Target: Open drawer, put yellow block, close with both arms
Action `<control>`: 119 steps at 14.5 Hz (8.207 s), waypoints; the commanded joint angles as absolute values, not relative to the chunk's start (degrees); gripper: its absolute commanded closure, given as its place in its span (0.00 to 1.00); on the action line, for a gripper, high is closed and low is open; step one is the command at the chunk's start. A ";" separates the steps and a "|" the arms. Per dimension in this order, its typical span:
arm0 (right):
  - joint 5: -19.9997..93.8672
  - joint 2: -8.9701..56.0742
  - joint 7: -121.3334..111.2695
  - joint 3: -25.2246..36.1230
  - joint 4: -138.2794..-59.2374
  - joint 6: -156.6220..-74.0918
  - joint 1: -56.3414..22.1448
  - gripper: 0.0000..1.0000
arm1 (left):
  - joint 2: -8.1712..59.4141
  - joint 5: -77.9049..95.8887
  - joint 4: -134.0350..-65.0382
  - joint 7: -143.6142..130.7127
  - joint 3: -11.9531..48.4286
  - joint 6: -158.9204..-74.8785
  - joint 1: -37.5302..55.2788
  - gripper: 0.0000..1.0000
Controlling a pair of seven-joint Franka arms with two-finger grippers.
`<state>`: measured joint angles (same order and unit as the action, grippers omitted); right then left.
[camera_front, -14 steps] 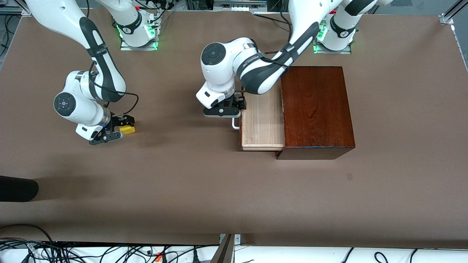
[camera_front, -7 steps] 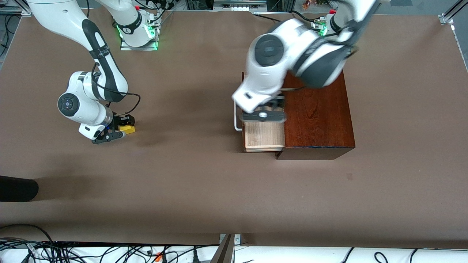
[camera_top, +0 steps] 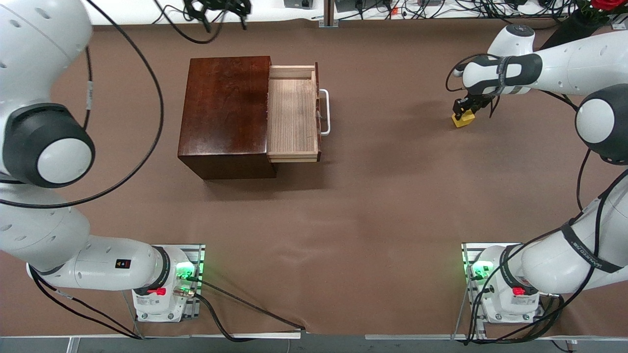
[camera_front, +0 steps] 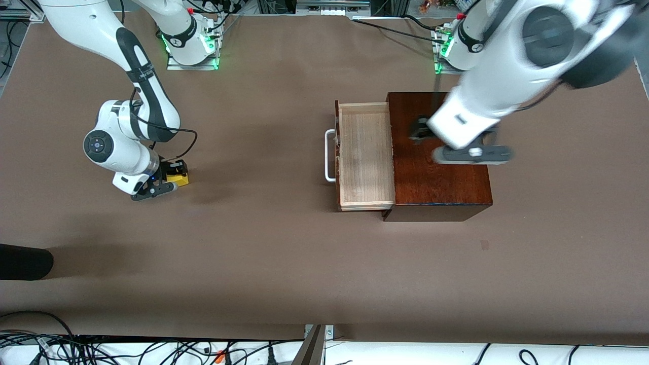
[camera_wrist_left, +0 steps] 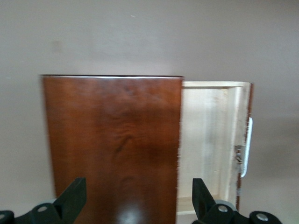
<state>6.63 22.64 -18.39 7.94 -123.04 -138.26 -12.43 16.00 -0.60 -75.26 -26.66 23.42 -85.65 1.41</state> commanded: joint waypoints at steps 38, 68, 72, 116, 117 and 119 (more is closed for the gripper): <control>-5.36 44.20 -36.55 2.37 -58.89 -106.69 -56.95 0.74 | 3.51 -0.35 -87.63 0.09 2.64 -87.01 3.69 0.00; -5.71 48.87 -34.19 2.29 -59.68 -107.84 -56.16 0.00 | 5.10 0.26 -85.96 -0.26 2.55 -87.36 3.69 0.00; -4.22 47.90 -34.28 2.29 -59.33 -106.97 -55.99 0.00 | 5.10 0.26 -85.96 -0.35 2.55 -87.36 3.78 0.00; 1.23 -1.58 -6.07 6.06 -90.53 -87.45 -14.06 0.00 | 35.77 -5.43 -77.78 39.78 2.90 -112.94 47.20 0.00; 1.23 -1.58 -5.98 6.06 -90.53 -87.45 -14.06 0.00 | 35.68 -5.71 -78.04 41.38 2.90 -112.59 47.20 0.00; 1.32 -1.50 -6.06 7.20 -90.44 -87.45 -14.06 0.00 | 35.68 -5.80 -78.40 41.57 2.90 -112.24 47.20 0.00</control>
